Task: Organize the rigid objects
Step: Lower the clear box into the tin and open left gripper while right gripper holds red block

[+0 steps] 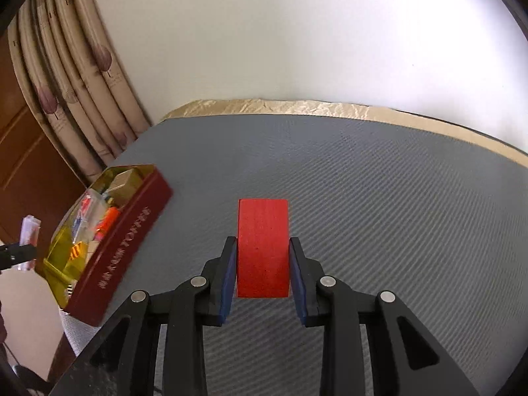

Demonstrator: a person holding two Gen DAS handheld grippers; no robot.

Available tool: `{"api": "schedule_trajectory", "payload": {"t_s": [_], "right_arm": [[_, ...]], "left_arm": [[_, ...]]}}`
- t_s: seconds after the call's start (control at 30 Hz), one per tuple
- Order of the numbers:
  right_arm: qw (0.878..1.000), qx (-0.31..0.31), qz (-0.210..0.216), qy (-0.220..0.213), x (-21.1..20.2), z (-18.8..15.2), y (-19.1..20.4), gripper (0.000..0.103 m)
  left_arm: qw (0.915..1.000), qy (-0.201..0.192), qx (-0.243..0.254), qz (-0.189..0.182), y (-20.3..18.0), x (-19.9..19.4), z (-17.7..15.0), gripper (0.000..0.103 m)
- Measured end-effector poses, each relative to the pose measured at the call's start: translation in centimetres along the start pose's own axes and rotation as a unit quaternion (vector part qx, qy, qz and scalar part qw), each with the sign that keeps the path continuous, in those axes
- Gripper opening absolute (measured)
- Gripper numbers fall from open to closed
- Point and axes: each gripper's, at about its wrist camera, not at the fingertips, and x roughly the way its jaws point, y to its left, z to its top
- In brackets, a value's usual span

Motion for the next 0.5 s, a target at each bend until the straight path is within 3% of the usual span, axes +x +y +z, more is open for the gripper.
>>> {"api": "schedule_trajectory", "payload": {"t_s": [0.2,0.5], "right_arm": [[0.999,-0.007,-0.019,-0.038,-0.6,-1.5,0.9,0.027],[0.999,0.003,-0.028,-0.036,-0.6,-2.0,0.6,0.027]], "left_arm": [[0.9988,-0.043,-0.002,0.024,1.7,1.0,0.0,0.055],[0.9992,-0.031,-0.015,0.021,3.5,3.1,-0.2,0.055]]}}
